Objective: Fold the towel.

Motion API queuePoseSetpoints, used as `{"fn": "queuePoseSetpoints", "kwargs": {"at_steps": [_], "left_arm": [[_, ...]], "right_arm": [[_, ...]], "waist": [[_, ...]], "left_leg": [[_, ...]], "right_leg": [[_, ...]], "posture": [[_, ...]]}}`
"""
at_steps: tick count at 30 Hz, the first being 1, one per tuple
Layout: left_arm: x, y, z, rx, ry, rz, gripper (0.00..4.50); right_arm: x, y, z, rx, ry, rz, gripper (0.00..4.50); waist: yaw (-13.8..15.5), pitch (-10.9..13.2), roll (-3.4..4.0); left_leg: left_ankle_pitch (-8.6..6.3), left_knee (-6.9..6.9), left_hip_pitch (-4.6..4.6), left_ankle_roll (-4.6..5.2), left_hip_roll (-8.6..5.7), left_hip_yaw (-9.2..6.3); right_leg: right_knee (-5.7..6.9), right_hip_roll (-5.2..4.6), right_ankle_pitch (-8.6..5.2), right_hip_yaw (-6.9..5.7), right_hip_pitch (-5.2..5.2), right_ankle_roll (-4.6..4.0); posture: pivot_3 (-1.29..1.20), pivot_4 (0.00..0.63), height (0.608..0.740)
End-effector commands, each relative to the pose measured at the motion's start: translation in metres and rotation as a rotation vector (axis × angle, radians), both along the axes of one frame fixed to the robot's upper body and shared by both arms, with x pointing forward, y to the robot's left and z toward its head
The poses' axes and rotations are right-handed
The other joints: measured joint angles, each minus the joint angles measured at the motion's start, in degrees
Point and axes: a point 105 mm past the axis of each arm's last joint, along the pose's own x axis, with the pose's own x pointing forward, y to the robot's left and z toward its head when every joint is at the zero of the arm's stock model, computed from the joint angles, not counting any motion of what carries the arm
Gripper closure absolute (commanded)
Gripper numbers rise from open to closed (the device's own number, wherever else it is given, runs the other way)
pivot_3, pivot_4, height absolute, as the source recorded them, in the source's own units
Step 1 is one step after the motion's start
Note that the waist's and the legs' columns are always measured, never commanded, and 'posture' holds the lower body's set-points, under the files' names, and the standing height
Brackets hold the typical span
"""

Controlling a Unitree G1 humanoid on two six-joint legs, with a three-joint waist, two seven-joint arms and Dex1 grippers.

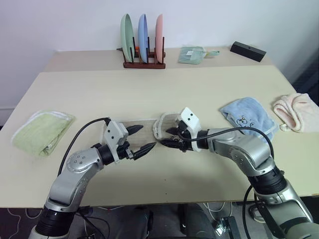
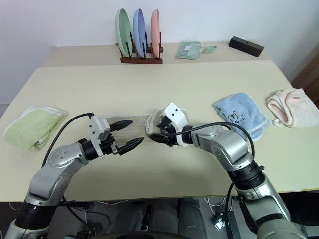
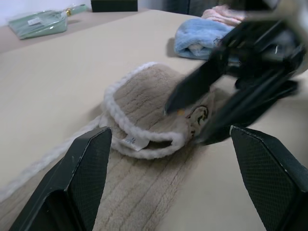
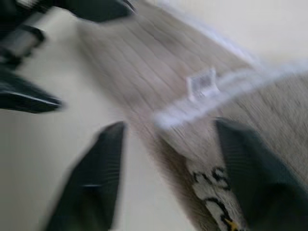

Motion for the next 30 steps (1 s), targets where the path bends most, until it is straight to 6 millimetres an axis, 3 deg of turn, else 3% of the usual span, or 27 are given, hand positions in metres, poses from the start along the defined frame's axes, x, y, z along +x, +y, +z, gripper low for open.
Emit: {"fn": "queuePoseSetpoints", "kwargs": {"at_steps": [1, 5, 9, 14, 18, 20, 24, 25, 28, 30], "left_arm": [[0.006, 0.019, 0.013, -0.021, -0.038, 0.089, 0.49], [0.011, 0.037, 0.01, -0.015, -0.028, 0.183, 0.49], [0.008, 0.043, 0.005, -0.004, -0.014, 0.222, 0.49], [0.0, 0.045, -0.003, -0.006, 0.013, 0.242, 0.49], [-0.005, 0.046, -0.004, -0.007, 0.022, 0.26, 0.49], [-0.008, 0.046, -0.005, -0.005, 0.027, 0.269, 0.49], [-0.016, 0.049, -0.006, 0.002, 0.038, 0.286, 0.49], [-0.02, 0.05, -0.008, 0.0, 0.054, 0.299, 0.49], [-0.034, 0.055, -0.013, -0.036, 0.127, 0.339, 0.49], [-0.042, 0.063, -0.018, -0.149, 0.226, 0.434, 0.25]], "right_arm": [[0.0, -0.021, 0.041, 0.063, -0.174, 0.025, 1.06], [0.038, -0.038, 0.035, 0.054, -0.195, -0.156, 2.57], [0.053, -0.026, 0.019, 0.079, -0.203, -0.153, 4.47], [0.056, -0.004, -0.024, -0.018, -0.21, -0.071, 4.47], [0.057, -0.006, -0.061, -0.132, -0.165, -0.073, 4.47], [0.054, -0.008, -0.068, -0.162, -0.172, -0.061, 4.47], [0.052, -0.01, -0.051, -0.132, -0.238, -0.048, 4.47], [0.054, -0.013, -0.036, -0.093, -0.263, -0.054, 4.47], [0.053, -0.019, 0.008, -0.001, -0.34, -0.03, 3.65], [0.054, -0.022, 0.03, -0.008, -0.408, -0.006, 2.7]], "waist": [[-0.15, 0.01, -0.01], [-0.83, 0.0, -0.02], [-0.83, 0.01, -0.01], [-0.83, 0.01, -0.01], [-0.31, 0.01, -0.01], [-0.35, -0.03, -0.03], [-0.31, -0.03, -0.02], [-0.31, -0.01, -0.02], [-0.34, 0.03, 0.01], [-0.52, 0.04, 0.02]], "left_leg": [[0.0, 0.0, 0.02, 0.0, 0.02, -0.01], [-0.01, -0.05, 0.14, 0.01, 0.13, 0.01], [0.15, -0.15, 0.11, -0.27, 0.14, 0.03], [0.15, -0.17, 0.07, -0.28, 0.1, 0.04], [0.14, -0.15, 0.07, -0.27, 0.04, 0.03], [0.14, -0.15, 0.11, -0.27, 0.04, 0.03], [0.14, -0.16, 0.13, -0.28, 0.05, 0.02], [0.14, -0.16, 0.12, -0.28, 0.05, 0.02], [0.13, -0.16, 0.08, -0.26, 0.05, 0.02], [0.09, -0.17, 0.07, -0.19, 0.05, 0.02]], "right_leg": [[-0.13, 0.03, 0.01, -0.02, 0.07, 0.01], [-0.26, 0.11, 0.02, -0.02, 0.17, 0.0], [-0.26, 0.11, 0.03, -0.01, 0.11, -0.01], [-0.31, 0.08, 0.03, 0.0, 0.09, -0.01], [-0.33, 0.04, 0.03, 0.0, 0.11, -0.01], [-0.32, 0.04, 0.03, 0.01, 0.13, -0.01], [-0.32, 0.06, 0.03, 0.01, 0.15, -0.01], [-0.32, 0.06, 0.03, 0.0, 0.16, -0.01], [-0.34, 0.05, 0.03, 0.01, 0.13, -0.01], [-0.37, 0.05, 0.03, 0.01, 0.13, -0.01]], "posture": [[0.0, 0.15, 0.721], [0.0, 0.15, 0.721], [0.0, 0.15, 0.721], [0.0, 0.15, 0.721], [0.0, 0.15, 0.721], [0.0, 0.15, 0.721], [0.0, 0.15, 0.721], [0.0, 0.15, 0.721], [0.0, 0.15, 0.721], [0.0, 0.15, 0.721]]}}
